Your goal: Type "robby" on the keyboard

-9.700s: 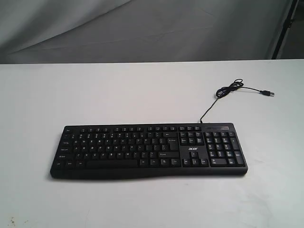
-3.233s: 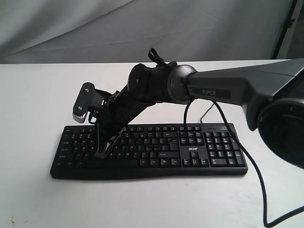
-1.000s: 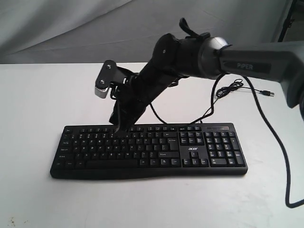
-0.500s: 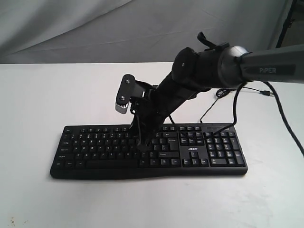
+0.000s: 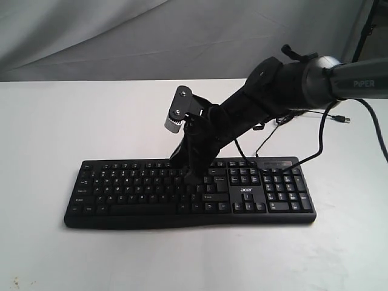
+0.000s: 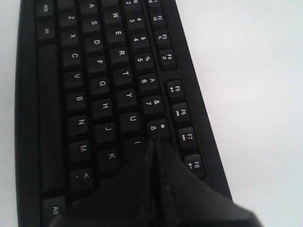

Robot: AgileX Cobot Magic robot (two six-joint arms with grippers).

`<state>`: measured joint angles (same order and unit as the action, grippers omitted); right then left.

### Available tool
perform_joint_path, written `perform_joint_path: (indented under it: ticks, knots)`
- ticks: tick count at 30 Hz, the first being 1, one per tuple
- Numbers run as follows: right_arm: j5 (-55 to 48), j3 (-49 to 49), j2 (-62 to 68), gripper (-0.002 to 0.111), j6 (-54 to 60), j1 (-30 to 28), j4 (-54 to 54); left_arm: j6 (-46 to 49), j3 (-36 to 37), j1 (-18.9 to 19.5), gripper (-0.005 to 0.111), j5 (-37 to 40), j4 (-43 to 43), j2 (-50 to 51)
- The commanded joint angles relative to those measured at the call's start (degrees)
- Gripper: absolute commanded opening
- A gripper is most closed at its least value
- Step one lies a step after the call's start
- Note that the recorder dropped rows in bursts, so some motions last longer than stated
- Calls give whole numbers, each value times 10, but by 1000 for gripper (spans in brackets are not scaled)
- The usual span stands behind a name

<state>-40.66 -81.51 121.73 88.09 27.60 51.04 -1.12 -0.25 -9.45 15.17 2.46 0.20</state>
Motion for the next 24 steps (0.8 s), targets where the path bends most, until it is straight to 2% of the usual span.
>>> perform_joint_path:
  ticks: [1, 24]
  knots:
    - [-5, 4, 2, 0, 6, -2, 6, -2, 2, -4, 0, -3, 3, -2]
    - [60, 18, 7, 0, 1, 24, -20, -2, 2, -4, 0, -3, 3, -2]
